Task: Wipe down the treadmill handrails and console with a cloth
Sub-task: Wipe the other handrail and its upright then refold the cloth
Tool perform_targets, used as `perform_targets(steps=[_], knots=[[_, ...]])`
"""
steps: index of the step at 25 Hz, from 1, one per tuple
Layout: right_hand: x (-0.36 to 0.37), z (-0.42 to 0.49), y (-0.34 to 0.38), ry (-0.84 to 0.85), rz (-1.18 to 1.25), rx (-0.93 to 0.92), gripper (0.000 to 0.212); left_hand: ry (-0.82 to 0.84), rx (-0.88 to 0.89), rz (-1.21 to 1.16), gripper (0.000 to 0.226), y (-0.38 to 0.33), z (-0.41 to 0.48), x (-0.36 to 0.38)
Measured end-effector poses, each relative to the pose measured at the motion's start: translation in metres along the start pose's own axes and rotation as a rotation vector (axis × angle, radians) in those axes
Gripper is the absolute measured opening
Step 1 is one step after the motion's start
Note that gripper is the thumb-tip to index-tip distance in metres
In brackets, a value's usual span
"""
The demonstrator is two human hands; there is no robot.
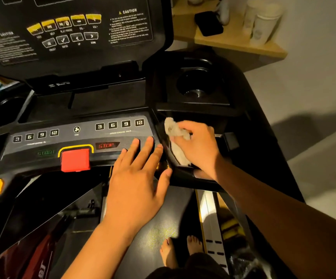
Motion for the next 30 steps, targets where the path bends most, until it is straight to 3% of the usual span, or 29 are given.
perform_targets(steps=[3,6,10,13,16,20,25,28,30], knots=[[0.003,-0.004,0.006,-0.047,-0.121,0.009,0.021,-0.014,0.004,-0.002,0.054,0.000,-0.001,0.002],[0.017,-0.014,-0.017,0.206,-0.111,0.124,0.014,-0.023,-0.015,-0.006,0.053,0.000,0.000,0.001],[0.003,0.012,-0.001,-0.063,-0.009,0.160,0.020,-0.022,-0.011,-0.002,0.052,0.002,0.002,-0.002],[0.002,-0.011,0.021,-0.030,-0.118,-0.016,0.019,-0.031,-0.022,-0.016,0.052,0.002,0.003,-0.003],[-0.006,-0.027,0.027,-0.036,-0.058,-0.094,0.031,-0.030,-0.030,-0.020,0.053,0.001,0.003,-0.002],[0.007,0.002,0.009,-0.121,0.046,0.097,0.038,-0.019,-0.024,0.013,0.052,0.003,0.006,-0.005],[0.004,-0.034,-0.001,0.110,-0.121,-0.076,0.037,-0.020,-0.027,-0.008,0.052,0.000,0.006,-0.004],[0.007,-0.039,-0.044,0.401,-0.335,-0.018,0.022,-0.032,-0.011,-0.006,0.052,0.004,0.006,-0.005],[-0.015,-0.038,-0.058,0.419,-0.541,0.014,0.014,-0.044,-0.004,-0.026,0.051,0.003,0.005,-0.006]])
Point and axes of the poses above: each hand's wrist, its own z-axis towards the middle knuckle, its own x-axis out of the palm, y = z × x, the point moved 9 cm from there along z, towards the middle knuckle
